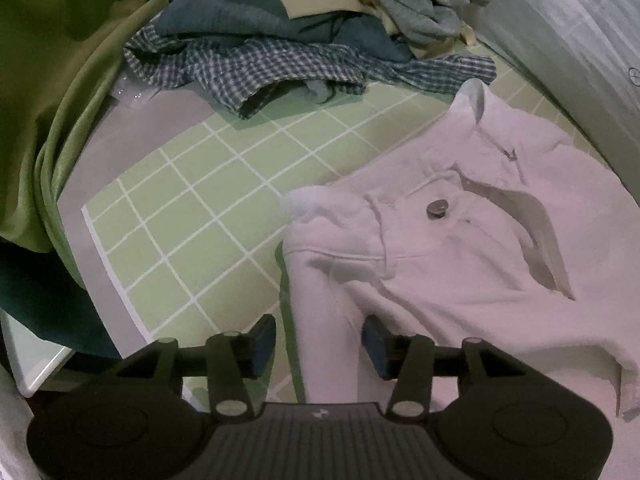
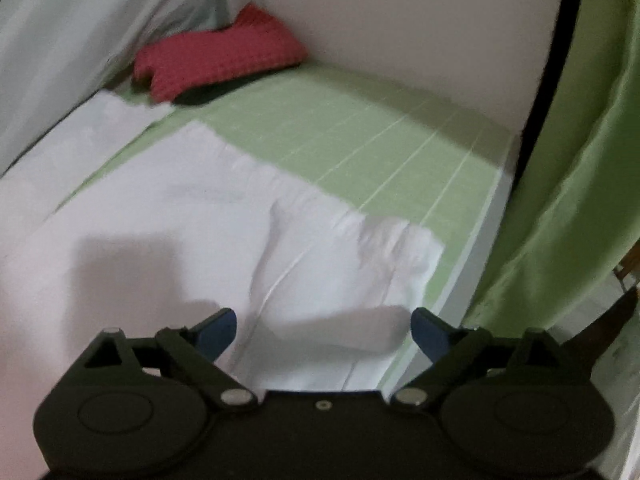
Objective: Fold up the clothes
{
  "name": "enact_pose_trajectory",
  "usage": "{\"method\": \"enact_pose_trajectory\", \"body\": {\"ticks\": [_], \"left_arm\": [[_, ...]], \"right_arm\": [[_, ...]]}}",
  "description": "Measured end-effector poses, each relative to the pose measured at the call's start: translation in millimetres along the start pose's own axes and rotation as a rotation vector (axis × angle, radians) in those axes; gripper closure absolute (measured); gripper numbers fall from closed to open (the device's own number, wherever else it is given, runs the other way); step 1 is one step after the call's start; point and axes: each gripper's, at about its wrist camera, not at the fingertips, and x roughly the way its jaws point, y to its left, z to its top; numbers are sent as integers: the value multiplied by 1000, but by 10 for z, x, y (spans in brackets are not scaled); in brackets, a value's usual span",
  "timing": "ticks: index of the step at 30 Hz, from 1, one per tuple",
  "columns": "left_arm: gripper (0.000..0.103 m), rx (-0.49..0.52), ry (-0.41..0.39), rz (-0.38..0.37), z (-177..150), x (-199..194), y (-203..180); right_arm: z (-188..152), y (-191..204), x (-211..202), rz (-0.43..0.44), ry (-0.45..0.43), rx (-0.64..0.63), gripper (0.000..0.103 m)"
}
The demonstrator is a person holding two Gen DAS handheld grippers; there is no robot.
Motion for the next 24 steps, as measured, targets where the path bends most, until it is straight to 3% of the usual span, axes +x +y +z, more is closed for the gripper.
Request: {"method": "enact_pose_trajectory", "body": {"ticks": [6, 8, 10, 11, 12, 13, 16, 21, 24], "left_arm": [[52, 66, -3, -18, 38, 87, -42], [52, 84, 1, -26, 69, 125, -59], [53, 88, -1, -34, 103, 142, -75], [63, 85, 3, -43, 120, 145, -78], [76, 72, 11, -69, 142, 137, -68], [86, 52, 22, -108, 170, 122, -51], [91, 44, 9, -144, 240, -11, -74], [94, -21, -73, -274, 418, -468, -73], [94, -49, -150, -350, 566, -786, -116]], "right_arm": [[-86, 149, 68, -21, 14, -34, 8], [-74, 172, 57, -3, 15, -12, 13], [-62, 195, 46, 14, 17, 10, 30], [-55, 206, 40, 23, 17, 20, 41], [-49, 219, 34, 31, 18, 29, 74], [-34, 256, 16, 30, 21, 14, 94], [53, 310, -91, 38, 21, 17, 100], [352, 99, -509, 173, -38, 244, 101], [580, 105, -745, 248, -114, 315, 101]]}}
